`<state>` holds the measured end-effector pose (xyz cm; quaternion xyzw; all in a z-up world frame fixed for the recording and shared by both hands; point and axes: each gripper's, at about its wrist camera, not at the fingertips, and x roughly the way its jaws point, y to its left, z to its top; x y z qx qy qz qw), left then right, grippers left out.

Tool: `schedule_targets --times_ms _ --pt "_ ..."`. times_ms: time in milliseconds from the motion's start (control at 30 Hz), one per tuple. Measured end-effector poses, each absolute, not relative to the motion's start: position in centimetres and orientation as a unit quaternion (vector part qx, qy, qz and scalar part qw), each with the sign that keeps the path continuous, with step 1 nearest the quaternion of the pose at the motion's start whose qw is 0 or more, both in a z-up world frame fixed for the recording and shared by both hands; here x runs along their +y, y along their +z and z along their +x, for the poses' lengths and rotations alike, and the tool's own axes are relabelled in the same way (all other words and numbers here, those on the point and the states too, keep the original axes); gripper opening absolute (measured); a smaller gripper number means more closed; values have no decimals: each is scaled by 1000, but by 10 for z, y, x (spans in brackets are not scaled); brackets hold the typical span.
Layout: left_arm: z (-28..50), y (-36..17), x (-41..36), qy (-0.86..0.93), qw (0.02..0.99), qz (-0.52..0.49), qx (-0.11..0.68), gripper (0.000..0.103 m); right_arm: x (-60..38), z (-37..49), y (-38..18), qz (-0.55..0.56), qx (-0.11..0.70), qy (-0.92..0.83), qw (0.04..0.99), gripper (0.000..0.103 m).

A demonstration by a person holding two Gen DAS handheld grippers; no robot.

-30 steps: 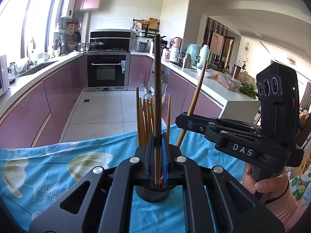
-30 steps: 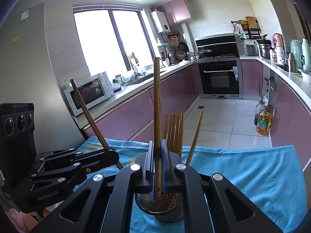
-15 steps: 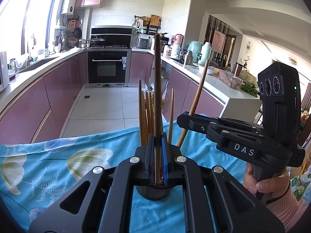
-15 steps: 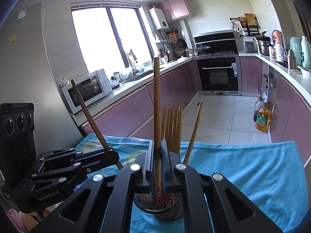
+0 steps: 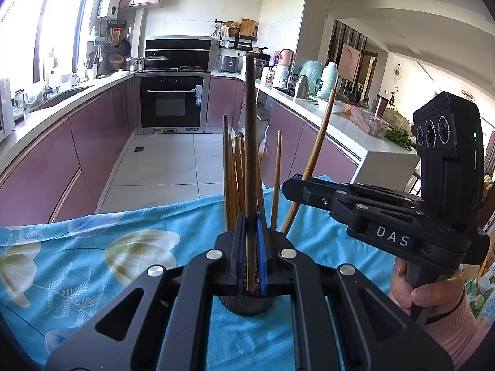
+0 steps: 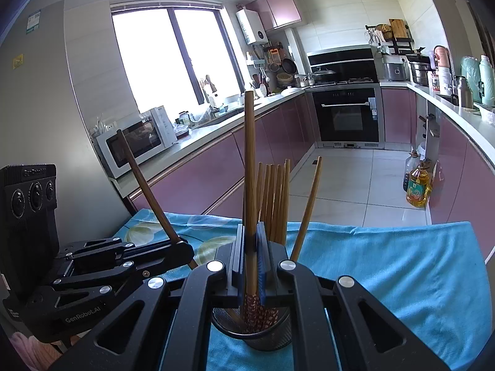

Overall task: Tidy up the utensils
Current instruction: 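Lower both held chopsticks into the black mesh cup, then open both grippers to release the chopsticks and pull back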

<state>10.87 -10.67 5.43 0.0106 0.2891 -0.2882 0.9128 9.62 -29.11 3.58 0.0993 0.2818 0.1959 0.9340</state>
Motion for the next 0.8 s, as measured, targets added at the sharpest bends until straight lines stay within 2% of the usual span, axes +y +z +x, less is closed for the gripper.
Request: schedule_targets --times_ms 800 --pt "131 35 -108 -280 909 20 309 8 -288 104 24 99 301 195 928 6"
